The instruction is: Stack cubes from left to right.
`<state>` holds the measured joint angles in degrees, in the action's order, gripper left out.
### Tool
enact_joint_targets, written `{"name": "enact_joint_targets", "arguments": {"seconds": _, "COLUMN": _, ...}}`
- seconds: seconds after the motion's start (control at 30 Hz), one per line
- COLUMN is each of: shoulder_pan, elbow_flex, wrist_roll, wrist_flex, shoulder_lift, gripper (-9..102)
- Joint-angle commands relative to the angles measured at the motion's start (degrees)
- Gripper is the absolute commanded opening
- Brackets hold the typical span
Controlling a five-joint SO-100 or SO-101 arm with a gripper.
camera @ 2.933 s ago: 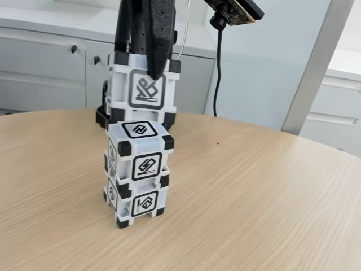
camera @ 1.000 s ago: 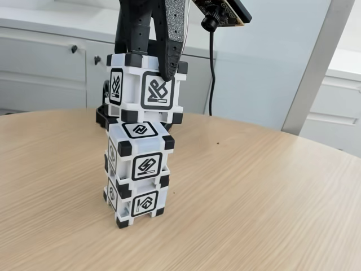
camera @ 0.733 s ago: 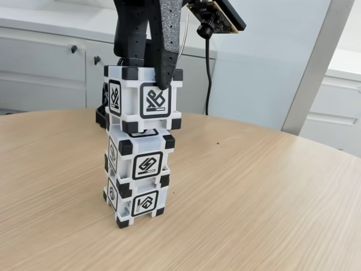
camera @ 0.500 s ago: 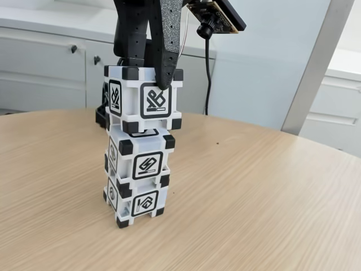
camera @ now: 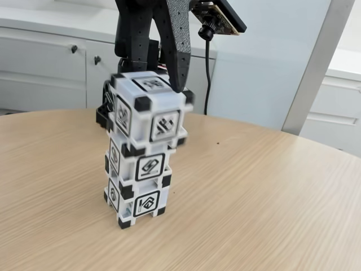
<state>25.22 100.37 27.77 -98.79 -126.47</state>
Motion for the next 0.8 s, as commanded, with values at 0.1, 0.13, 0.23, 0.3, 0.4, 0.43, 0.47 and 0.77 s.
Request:
{"name": "enact_joint_targets", "arguments": {"seconds": 0.1, "shoulder_pan": 0.4, "elbow_flex": -0.3, "wrist_roll": -1.1, "wrist_flex": -0.4, "shoulder_lift": -0.4, "gripper": 36}}
{"name": "enact_joint_targets", "arguments": {"seconds": 0.13, "shoulder_pan": 0.4, "elbow_flex": -0.3, "wrist_roll": -1.0, "wrist_flex": -0.4, "shoulder_lift": -0.4, "gripper": 36}}
{"name": "enact_joint_targets", "arguments": {"seconds": 0.23, "shoulder_pan": 0.4, "elbow_flex": -0.4, "wrist_roll": -1.1, "wrist_flex": -0.4, "shoulder_lift": -0.4, "gripper": 36}}
{"name": "enact_joint_targets", "arguments": {"seconds": 0.3, "shoulder_pan": -0.2, "elbow_flex": -0.8, "wrist_roll": -1.1, "wrist_flex": -0.4, "shoulder_lift": -0.4, "gripper": 37}}
{"name": "enact_joint_targets", "arguments": {"seconds": 0.4, "shoulder_pan": -0.4, "elbow_flex": -3.3, "wrist_roll": -1.9, "wrist_flex": -0.4, "shoulder_lift": -0.4, "gripper": 37}}
{"name": "enact_joint_targets", "arguments": {"seconds": 0.43, "shoulder_pan": -0.4, "elbow_flex": -4.6, "wrist_roll": -2.5, "wrist_flex": -0.4, "shoulder_lift": -0.4, "gripper": 37}}
{"name": "enact_joint_targets", "arguments": {"seconds": 0.47, "shoulder_pan": -0.4, "elbow_flex": -6.0, "wrist_roll": -2.8, "wrist_flex": -0.4, "shoulder_lift": -0.4, "gripper": 37}}
{"name": "enact_joint_targets", "arguments": {"seconds": 0.77, "shoulder_pan": -0.7, "elbow_flex": -16.3, "wrist_roll": -8.8, "wrist_flex": -0.4, "shoulder_lift": -6.2, "gripper": 19}}
